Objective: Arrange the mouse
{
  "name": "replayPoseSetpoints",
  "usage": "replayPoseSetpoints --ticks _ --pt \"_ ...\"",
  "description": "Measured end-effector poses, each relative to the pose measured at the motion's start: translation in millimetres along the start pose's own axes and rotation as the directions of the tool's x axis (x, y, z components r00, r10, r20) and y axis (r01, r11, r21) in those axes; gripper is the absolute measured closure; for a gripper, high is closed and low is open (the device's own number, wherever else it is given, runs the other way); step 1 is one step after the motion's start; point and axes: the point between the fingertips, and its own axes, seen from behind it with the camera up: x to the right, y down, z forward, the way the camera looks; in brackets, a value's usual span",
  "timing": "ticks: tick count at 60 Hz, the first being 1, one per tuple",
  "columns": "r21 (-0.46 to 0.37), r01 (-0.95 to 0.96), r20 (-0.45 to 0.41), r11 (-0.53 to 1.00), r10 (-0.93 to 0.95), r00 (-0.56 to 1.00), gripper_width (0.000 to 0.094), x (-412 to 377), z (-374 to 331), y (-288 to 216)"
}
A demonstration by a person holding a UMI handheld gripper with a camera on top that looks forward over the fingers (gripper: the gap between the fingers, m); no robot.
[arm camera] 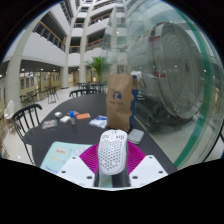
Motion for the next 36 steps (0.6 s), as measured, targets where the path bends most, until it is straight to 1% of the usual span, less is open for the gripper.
replayPoseSetpoints --ticks 3,4,7,11,16,18,22,25,27,29,30,32,36 --pt "0.048 0.018 0.035 0.999 -0.020 0.999 0.0599 -48 7 -23" --pt "0.061 0.024 0.044 0.998 -0.026 0.999 0.0599 -51 -5 -30" --pt "0.063 0.010 0.067 0.998 -0.014 0.998 0.0599 -89 5 -34" --pt "0.019 -0.005 0.113 1.000 0.003 0.994 0.0600 -125 13 -9" --pt "-0.078 -0.004 0.157 0.997 0.017 0.987 0.0600 -153 32 33" --pt "-0.117 0.002 0.159 0.993 0.017 0.987 0.0600 -162 42 56" --pt "-0.176 0.010 0.160 0.984 0.018 0.987 0.0600 -163 53 79" --pt "-0.214 0.021 0.143 0.977 0.010 0.990 0.0587 -161 60 96" --pt "-0.220 0.024 0.137 0.975 0.007 0.991 0.0573 -158 57 103" --pt "-0.205 0.016 0.135 0.979 0.012 0.991 0.0557 -157 59 101" --pt "-0.214 0.023 0.137 0.977 0.006 0.991 0.0549 -158 63 102" --pt "-0.213 0.032 0.143 0.976 -0.001 0.990 0.0519 -157 63 102" --pt "-0.235 0.036 0.156 0.971 0.001 0.988 0.0424 -158 59 105"
